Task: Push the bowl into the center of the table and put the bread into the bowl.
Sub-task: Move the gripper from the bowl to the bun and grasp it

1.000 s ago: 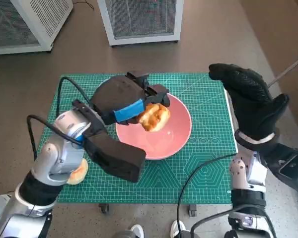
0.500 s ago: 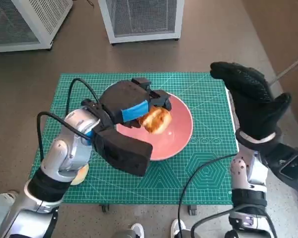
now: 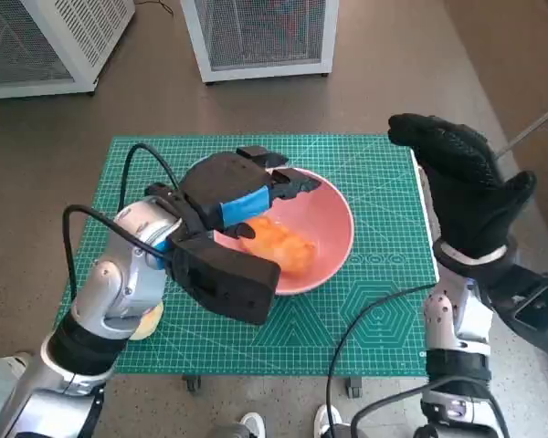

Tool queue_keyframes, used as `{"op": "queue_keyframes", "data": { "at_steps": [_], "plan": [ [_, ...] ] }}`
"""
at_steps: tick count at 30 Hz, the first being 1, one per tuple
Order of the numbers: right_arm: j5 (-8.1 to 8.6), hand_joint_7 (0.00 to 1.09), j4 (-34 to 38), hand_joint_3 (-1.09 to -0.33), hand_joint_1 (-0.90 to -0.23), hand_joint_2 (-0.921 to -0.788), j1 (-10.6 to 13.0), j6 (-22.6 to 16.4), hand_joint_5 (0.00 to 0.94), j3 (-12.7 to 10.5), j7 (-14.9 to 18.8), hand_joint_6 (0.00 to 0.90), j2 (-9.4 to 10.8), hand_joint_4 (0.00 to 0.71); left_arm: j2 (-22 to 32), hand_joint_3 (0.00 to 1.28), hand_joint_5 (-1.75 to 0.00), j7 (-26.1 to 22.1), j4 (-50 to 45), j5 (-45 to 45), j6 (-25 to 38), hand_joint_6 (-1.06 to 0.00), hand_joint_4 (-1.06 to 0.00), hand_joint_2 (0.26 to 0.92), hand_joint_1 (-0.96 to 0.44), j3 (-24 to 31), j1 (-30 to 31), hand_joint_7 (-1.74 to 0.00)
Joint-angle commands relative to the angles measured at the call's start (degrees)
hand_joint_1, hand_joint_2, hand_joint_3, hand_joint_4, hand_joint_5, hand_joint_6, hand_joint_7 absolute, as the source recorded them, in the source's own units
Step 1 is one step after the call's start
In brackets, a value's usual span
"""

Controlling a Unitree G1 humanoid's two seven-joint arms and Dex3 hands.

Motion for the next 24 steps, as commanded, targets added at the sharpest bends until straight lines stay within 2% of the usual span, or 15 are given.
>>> {"op": "queue_keyframes", "data": {
  "at_steps": [1, 6, 10, 18, 24],
  "plan": [
    [-0.64, 0.0, 0.5, -0.733, -0.606, -0.921, 1.1, 0.0, 0.001, 0.1, -0.3, 0.298, 0.2, 0.259, 2.0, 0.0, 0.0, 1.2, -2.1, 1.7, -1.0, -0.32, -0.14, 0.76, -0.16, 1.4, 1.5, 0.0],
    [-0.78, 0.0, 0.2, -0.731, -0.606, -0.921, 1.4, -0.1, 0.001, 0.2, -0.5, 0.298, 0.4, 0.259, 3.9, 0.0, 0.0, 0.5, -5.8, 1.2, -0.8, -0.31, -0.11, 0.754, -0.17, 3.7, 3.6, 0.0],
    [-0.89, 0.0, -0.4, -0.729, -0.606, -0.921, 1.7, 0.0, 0.002, 0.4, -0.7, 0.298, 0.5, 0.261, 5.6, 0.0, 0.0, -1.3, -11.0, -1.5, 0.4, -0.3, -0.1, 0.751, -0.17, 7.7, 6.8, 0.0],
    [-0.92, 0.0, -1.8, -0.729, -0.606, -0.921, 2.5, 0.3, 0.002, 0.9, -1.2, 0.3, 0.6, 0.263, 9.5, 0.0, 0.0, -7.4, -22.7, -8.3, 7.1, -0.28, -0.07, 0.745, -0.11, 18.7, 14.9, 0.0],
    [-0.65, 0.0, -2.6, -0.729, -0.61, -0.921, 3.0, 0.7, 0.001, 1.2, -1.3, 0.3, 0.7, 0.261, 13.6, 0.0, 0.0, -12.0, -30.8, -10.2, 13.0, -0.26, -0.05, 0.729, -0.06, 27.6, 21.9, 0.0]
  ]
}}
